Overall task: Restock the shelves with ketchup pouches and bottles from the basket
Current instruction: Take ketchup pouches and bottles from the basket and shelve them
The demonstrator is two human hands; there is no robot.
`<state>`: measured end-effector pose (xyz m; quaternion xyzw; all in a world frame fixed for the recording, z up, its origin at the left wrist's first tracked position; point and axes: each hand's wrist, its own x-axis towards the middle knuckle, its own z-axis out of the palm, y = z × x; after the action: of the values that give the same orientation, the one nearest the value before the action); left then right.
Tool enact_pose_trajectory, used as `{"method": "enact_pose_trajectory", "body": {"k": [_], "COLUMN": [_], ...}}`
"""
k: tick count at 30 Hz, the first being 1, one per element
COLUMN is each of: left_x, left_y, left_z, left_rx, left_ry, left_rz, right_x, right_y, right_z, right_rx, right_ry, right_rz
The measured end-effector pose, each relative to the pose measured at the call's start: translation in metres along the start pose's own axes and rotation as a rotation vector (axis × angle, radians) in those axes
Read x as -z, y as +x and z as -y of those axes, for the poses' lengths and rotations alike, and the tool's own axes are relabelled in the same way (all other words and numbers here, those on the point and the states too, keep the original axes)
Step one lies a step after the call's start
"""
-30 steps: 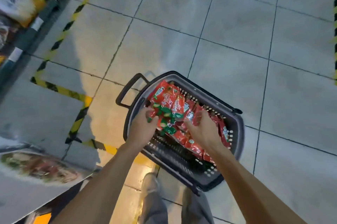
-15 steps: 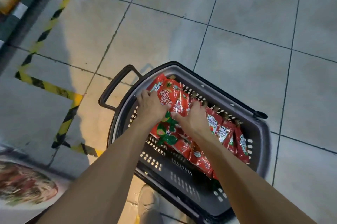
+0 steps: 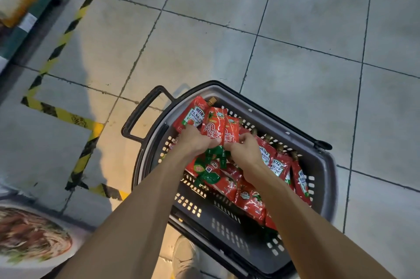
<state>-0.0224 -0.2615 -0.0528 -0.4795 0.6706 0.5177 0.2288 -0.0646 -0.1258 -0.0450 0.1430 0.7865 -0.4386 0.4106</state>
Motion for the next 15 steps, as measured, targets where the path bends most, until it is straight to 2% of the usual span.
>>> {"method": "enact_pose_trajectory", "body": {"k": [9,15], "left_x": [0.018,0.057], "left_y": [-0.018,-0.08], "left_z": [0.026,0.058], "left_rx": [-0.029,-0.155], "left_ry": [-0.364,-0.357], "left_rz": [-0.111,-0.313], "right_x": [0.02,0.057], "right_y": [-0.021,-0.088], "right_z": [-0.005,-0.009], "right_rx": [0.063,0.136], "right_ry": [0.205,0.292], "right_rz": [-0.025,0.026]}}
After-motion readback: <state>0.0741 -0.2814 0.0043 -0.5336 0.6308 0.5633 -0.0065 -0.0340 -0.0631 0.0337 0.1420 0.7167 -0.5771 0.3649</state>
